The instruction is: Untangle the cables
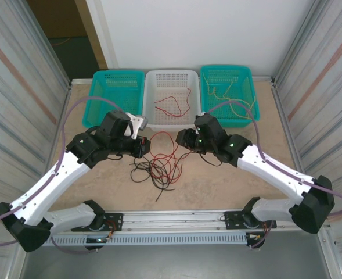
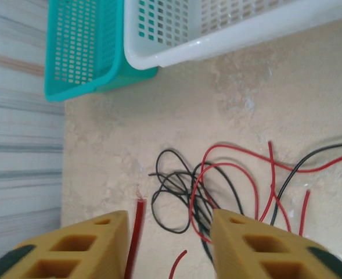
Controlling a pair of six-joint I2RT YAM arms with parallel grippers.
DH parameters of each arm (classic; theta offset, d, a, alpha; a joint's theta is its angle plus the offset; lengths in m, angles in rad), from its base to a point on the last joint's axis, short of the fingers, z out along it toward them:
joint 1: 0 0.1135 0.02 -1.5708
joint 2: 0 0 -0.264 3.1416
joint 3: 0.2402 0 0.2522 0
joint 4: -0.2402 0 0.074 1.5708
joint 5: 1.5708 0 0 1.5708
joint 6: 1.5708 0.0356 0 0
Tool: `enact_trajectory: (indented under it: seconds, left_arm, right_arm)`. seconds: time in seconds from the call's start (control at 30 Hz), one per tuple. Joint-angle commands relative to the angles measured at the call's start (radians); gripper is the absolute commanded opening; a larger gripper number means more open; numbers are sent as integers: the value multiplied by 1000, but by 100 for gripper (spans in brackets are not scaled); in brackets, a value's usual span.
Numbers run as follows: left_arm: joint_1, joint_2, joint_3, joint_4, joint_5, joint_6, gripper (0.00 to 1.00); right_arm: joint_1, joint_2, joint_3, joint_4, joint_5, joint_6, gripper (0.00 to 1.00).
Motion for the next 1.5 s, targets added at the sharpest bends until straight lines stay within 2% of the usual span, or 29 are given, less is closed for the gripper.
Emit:
enact_trajectory:
  seconds: [0.0, 0.07, 0.17, 0.23, 0.33, 0.4, 0.53, 0.6, 0.7, 0.77, 0.83, 0.9, 0.97, 1.03, 1.13, 1.37, 1.4, 1.47]
  left_arm:
    - [-8, -24, 15, 23, -31, 21, 0]
    - [-7, -40, 1, 55, -44, 8, 0]
    - [-7, -61, -24, 97, -117, -36, 0]
    - [-7, -79, -28, 121, -203, -81, 0]
    - [-7, -140, -71, 247, -318, -159, 0]
    - [-5, -177, -114, 357, -347, -200, 0]
    - [-5, -191, -180, 489, -388, -307, 0]
    - [-6, -193, -221, 552, -400, -364, 0]
    - [-5, -202, -291, 677, -419, -437, 0]
    - [-5, -194, -299, 721, -433, -448, 0]
    - [-3, -145, -223, 638, -457, -418, 0]
    - [13, -74, -106, 510, -480, -380, 0]
    - [52, -20, -52, 500, -441, -343, 0]
    - [114, 38, -14, 513, -370, -342, 0]
    - [209, 163, 83, 519, -238, -359, 0]
    - [248, 487, 397, 552, -115, -308, 0]
    - [244, 543, 466, 499, -116, -297, 12]
    - [235, 635, 576, 363, -153, -306, 46]
  right_arm:
    - [-16, -3, 22, 42, -24, 37, 28]
    - [-32, -14, -13, 98, -50, 68, 16]
    - [-43, -40, -57, 156, -52, 106, 8]
    - [-40, -59, -72, 157, -32, 118, 1]
    - [-40, -103, -141, 203, -12, 192, 0]
    - [-41, -145, -216, 273, 3, 265, 0]
    - [-39, -264, -419, 548, 93, 478, 0]
    - [-39, -295, -433, 573, 125, 506, 0]
    - [-38, -337, -405, 503, 168, 486, 0]
    - [-39, -363, -380, 423, 193, 465, 9]
    - [-47, -395, -336, 274, 223, 414, 21]
    - [-65, -432, -269, 44, 276, 372, 28]
    - [-76, -476, -221, -144, 354, 340, 37]
    - [-89, -530, -215, -214, 380, 301, 43]
    - [-105, -579, -223, -257, 355, 267, 45]
    - [-96, -550, -222, -323, 273, 208, 44]
    - [-91, -539, -218, -333, 273, 201, 43]
    - [-77, -514, -197, -377, 299, 192, 43]
